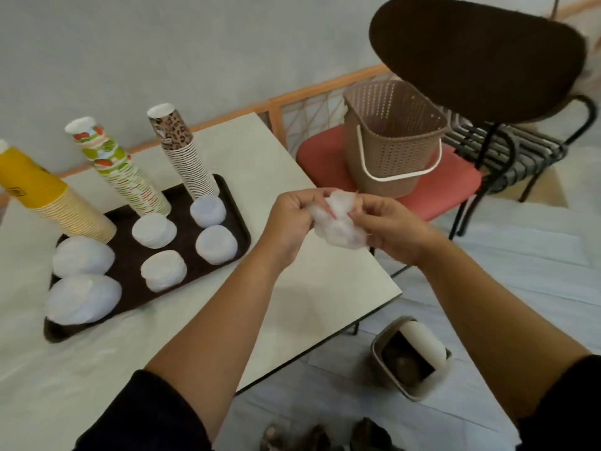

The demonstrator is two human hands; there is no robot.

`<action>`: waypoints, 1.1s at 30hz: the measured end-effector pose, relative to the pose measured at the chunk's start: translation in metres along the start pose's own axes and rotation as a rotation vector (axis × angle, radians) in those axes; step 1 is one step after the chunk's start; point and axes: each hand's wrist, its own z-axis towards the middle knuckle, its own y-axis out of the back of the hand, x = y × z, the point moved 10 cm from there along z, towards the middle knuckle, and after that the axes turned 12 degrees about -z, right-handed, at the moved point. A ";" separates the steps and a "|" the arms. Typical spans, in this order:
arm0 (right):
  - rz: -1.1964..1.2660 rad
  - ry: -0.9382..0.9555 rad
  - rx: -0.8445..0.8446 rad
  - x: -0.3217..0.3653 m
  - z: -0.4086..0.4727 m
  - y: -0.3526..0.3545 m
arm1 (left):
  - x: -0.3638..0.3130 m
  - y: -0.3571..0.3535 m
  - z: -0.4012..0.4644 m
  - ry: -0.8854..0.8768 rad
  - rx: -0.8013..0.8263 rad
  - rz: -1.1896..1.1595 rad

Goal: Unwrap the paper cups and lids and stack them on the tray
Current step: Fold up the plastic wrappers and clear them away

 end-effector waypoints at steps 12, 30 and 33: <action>-0.254 -0.303 -0.398 -0.152 -0.128 0.144 | 0.169 -0.177 -0.022 0.116 0.483 0.566; -0.495 -0.883 -0.353 -0.537 -0.134 0.100 | 0.555 -0.134 -0.087 0.726 0.755 0.968; -0.487 -0.922 -0.318 -0.580 -0.126 0.095 | 0.594 -0.124 -0.085 0.751 0.747 0.956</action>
